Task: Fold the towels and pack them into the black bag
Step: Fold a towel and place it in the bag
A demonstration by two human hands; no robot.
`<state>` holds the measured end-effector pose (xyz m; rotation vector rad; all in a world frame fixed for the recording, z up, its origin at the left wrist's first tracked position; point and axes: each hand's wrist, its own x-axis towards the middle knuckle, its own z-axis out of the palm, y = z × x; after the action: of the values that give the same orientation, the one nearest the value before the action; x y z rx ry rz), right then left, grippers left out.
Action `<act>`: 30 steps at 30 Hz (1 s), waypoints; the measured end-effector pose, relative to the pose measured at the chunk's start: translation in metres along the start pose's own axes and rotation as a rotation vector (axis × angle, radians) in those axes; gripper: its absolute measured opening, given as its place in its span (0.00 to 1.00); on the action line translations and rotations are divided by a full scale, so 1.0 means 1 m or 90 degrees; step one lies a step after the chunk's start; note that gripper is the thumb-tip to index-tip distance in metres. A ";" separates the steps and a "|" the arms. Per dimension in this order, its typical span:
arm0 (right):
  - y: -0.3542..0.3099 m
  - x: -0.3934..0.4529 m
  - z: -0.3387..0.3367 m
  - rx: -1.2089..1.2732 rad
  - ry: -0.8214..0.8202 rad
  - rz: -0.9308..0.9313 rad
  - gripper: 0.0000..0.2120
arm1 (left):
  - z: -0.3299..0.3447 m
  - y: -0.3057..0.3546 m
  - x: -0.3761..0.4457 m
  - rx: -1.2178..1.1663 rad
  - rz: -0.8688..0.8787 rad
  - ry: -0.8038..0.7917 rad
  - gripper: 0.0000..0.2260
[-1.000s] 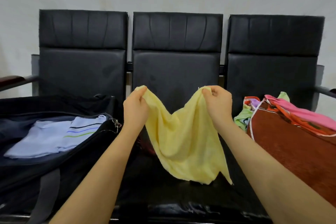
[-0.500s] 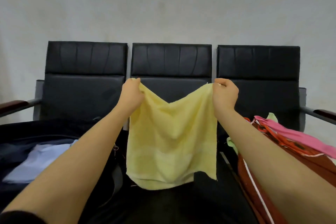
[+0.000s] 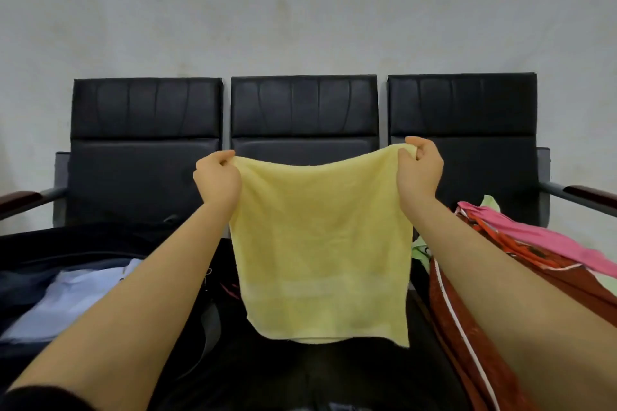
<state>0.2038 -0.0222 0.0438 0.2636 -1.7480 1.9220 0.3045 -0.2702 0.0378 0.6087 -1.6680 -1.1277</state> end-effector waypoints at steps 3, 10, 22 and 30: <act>0.001 0.003 -0.001 -0.010 0.025 0.003 0.15 | 0.002 -0.004 -0.003 0.024 0.010 -0.032 0.27; -0.008 0.004 0.001 0.038 0.036 0.038 0.24 | 0.002 0.007 0.008 -0.002 0.051 -0.019 0.23; -0.020 0.002 0.000 0.109 0.067 0.054 0.24 | 0.000 0.021 0.016 0.035 0.056 -0.057 0.15; -0.011 0.004 -0.003 0.100 0.127 0.111 0.22 | -0.002 0.016 0.012 0.073 0.007 -0.064 0.21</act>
<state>0.2064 -0.0183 0.0549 -0.0259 -1.5357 2.1326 0.3034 -0.2732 0.0576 0.6224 -1.8289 -1.0753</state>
